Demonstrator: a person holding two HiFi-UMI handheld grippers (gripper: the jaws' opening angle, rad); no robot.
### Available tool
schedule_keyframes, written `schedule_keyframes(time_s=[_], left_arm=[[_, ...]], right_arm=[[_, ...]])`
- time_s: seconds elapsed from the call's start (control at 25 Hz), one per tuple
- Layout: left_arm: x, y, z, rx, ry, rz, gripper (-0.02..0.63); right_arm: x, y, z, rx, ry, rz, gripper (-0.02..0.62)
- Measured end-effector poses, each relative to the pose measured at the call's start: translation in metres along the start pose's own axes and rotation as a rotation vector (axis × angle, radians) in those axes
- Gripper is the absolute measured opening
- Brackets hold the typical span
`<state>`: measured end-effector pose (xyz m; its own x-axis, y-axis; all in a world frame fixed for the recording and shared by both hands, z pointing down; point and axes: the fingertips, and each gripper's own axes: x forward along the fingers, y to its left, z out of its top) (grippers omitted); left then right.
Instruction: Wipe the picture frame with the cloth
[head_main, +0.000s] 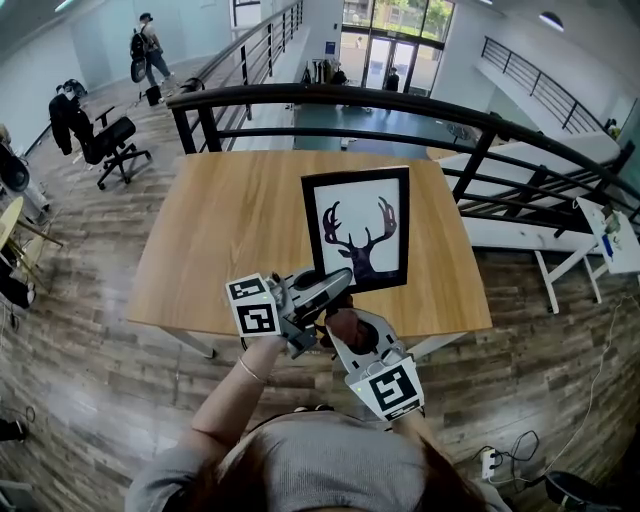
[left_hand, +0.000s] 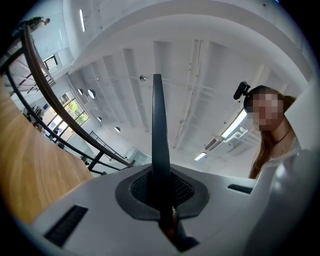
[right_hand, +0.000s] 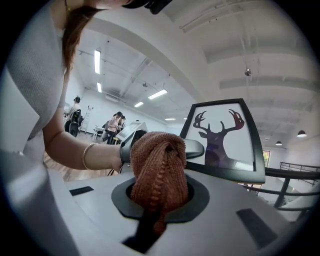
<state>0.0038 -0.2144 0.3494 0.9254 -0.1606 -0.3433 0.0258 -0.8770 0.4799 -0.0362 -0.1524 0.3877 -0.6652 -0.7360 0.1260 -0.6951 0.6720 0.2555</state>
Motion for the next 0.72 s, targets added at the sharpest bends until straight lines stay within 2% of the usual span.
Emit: schedule_keyframes(time_s=[0.12, 0.28, 0.52, 0.6, 0.72], left_arm=[[0.007, -0.002, -0.009, -0.008, -0.009, 0.007, 0.017], [0.013, -0.002, -0.020, -0.020, -0.013, 0.013, 0.017], [0.017, -0.002, -0.041, -0.022, -0.015, 0.019, 0.017], [0.021, -0.003, -0.044, -0.018, -0.010, 0.018, 0.017], [0.026, -0.006, -0.047, -0.001, 0.000, 0.019, 0.017]], right_arm=[[-0.017, -0.012, 0.018, 0.017, -0.117, 0.003, 0.046], [-0.045, -0.032, 0.044, 0.079, -0.184, -0.014, 0.046], [-0.089, -0.087, 0.127, -0.043, -0.473, -0.200, 0.046], [-0.095, -0.104, 0.148, -0.086, -0.518, -0.244, 0.046], [-0.089, -0.123, 0.162, -0.121, -0.533, -0.270, 0.046]])
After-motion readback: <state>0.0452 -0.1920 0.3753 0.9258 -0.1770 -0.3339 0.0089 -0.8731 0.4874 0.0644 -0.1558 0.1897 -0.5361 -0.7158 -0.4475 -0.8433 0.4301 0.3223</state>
